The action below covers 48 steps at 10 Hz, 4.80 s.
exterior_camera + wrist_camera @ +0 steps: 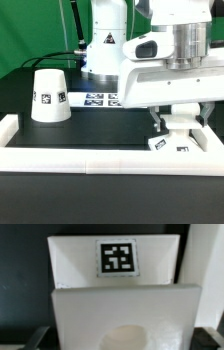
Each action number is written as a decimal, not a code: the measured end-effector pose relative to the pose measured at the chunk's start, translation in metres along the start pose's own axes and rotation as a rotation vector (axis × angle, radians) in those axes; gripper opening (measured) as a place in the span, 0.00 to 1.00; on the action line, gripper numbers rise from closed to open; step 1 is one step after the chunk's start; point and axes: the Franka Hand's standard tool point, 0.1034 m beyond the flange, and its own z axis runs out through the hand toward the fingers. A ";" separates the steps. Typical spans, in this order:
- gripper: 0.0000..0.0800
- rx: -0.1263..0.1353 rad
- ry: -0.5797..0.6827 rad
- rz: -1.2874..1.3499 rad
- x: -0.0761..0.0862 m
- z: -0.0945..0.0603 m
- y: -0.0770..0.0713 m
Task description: Assemble lamp
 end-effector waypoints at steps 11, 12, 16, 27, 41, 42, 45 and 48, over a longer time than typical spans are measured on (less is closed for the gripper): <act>0.87 -0.008 -0.020 0.026 -0.031 -0.018 0.002; 0.87 -0.009 -0.023 0.049 -0.042 -0.026 -0.005; 0.87 -0.013 -0.040 0.103 -0.068 -0.035 -0.019; 0.87 -0.025 -0.145 0.117 -0.113 -0.016 -0.040; 0.87 -0.063 -0.948 0.133 -0.138 0.001 -0.040; 0.87 -0.062 -0.924 0.134 -0.137 0.005 -0.042; 0.87 -0.069 -0.915 0.136 -0.151 0.019 -0.046; 0.87 -0.071 -0.920 0.136 -0.159 0.024 -0.044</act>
Offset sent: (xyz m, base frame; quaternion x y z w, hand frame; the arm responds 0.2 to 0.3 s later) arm 0.0000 0.0000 0.0000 0.0000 0.0000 0.0000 1.0000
